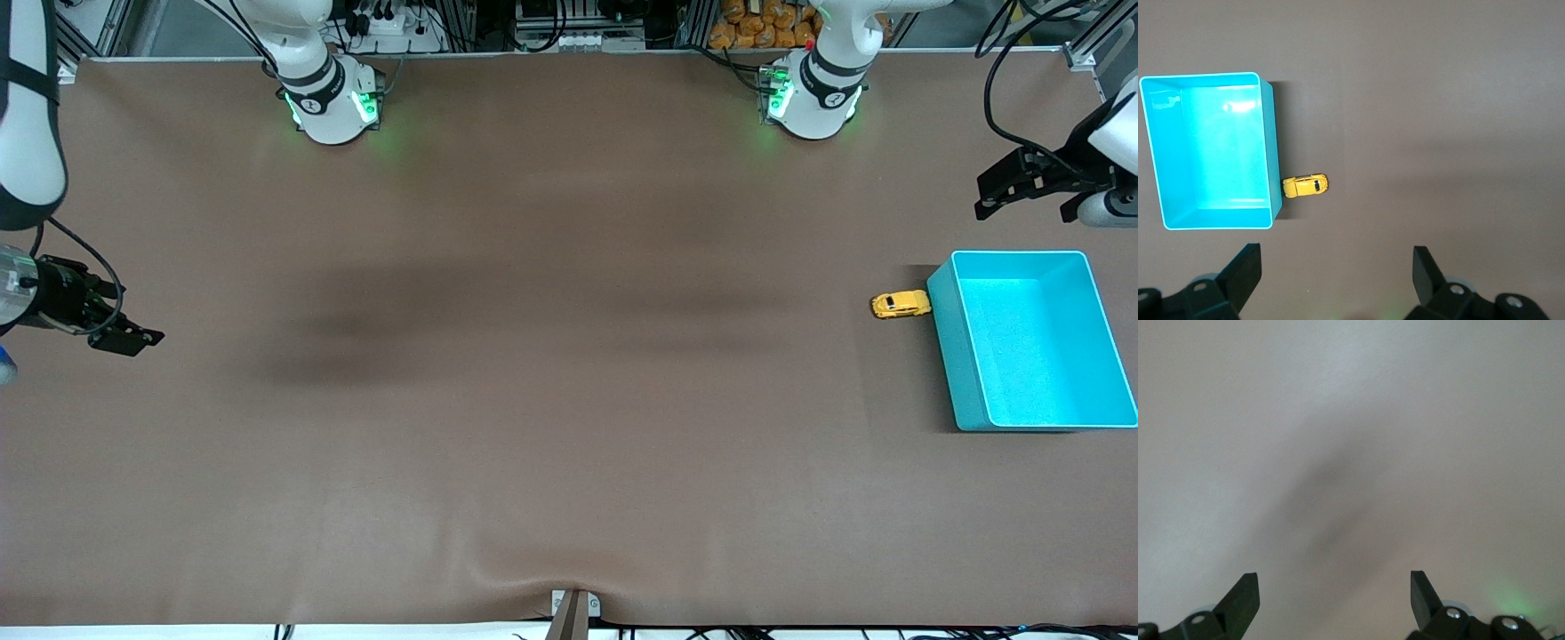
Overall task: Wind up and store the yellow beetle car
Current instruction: 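Reach the left gripper to the car beside the blue bin, then lower the left gripper and close it on the yellow car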
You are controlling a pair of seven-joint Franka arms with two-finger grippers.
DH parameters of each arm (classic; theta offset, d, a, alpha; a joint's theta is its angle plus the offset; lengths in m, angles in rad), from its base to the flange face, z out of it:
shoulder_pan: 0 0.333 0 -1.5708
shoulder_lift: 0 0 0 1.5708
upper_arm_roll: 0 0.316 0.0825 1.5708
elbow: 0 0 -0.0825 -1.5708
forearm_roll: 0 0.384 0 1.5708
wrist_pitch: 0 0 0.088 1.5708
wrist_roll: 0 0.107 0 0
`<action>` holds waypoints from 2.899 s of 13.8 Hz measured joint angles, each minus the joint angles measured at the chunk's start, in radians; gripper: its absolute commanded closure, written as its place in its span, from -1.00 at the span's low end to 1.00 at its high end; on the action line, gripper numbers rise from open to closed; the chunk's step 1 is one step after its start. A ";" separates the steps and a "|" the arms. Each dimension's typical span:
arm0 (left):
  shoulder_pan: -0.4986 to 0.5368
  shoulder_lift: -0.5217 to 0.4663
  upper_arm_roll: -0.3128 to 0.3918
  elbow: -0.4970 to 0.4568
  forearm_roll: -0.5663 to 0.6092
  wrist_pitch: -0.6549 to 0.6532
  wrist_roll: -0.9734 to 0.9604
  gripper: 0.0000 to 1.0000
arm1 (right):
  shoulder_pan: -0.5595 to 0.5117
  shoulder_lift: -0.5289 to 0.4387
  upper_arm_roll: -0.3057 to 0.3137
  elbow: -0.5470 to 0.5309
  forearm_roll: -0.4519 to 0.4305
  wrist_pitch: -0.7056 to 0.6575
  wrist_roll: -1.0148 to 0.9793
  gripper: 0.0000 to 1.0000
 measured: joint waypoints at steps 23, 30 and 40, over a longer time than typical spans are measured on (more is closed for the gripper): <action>0.073 0.110 -0.006 -0.466 -0.001 0.463 -0.556 -1.00 | 0.200 -0.227 -0.103 0.062 0.041 -0.136 -0.576 -1.00; 0.079 0.096 -0.004 -0.683 -0.001 0.712 -0.832 -1.00 | 0.226 -0.241 -0.158 0.026 0.041 -0.128 -0.581 -1.00; 0.226 0.100 -0.001 -0.900 -0.001 1.031 -1.146 -1.00 | 0.248 -0.264 -0.227 0.013 0.041 -0.128 -0.626 -1.00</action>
